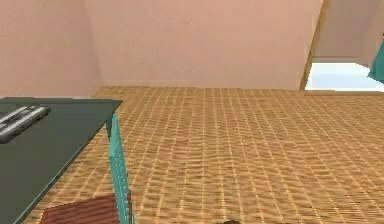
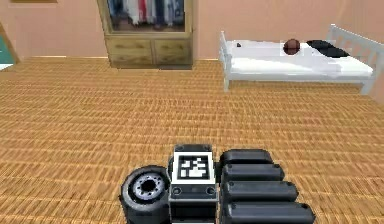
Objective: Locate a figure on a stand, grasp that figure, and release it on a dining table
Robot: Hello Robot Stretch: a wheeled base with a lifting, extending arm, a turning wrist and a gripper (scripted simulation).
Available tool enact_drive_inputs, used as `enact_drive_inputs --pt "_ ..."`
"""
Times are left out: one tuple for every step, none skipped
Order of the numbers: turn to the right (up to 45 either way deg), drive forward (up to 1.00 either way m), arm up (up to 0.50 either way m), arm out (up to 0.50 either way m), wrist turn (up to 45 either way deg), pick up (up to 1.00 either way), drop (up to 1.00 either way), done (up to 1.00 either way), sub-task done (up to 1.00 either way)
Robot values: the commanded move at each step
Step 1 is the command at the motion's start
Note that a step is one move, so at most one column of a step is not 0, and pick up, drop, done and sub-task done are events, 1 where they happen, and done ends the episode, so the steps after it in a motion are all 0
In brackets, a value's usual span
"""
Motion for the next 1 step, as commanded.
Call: enact_drive_inputs --pt "36.0 0.0 0.0 0.0 0.0 0.0 0.0 0.0 0.0"
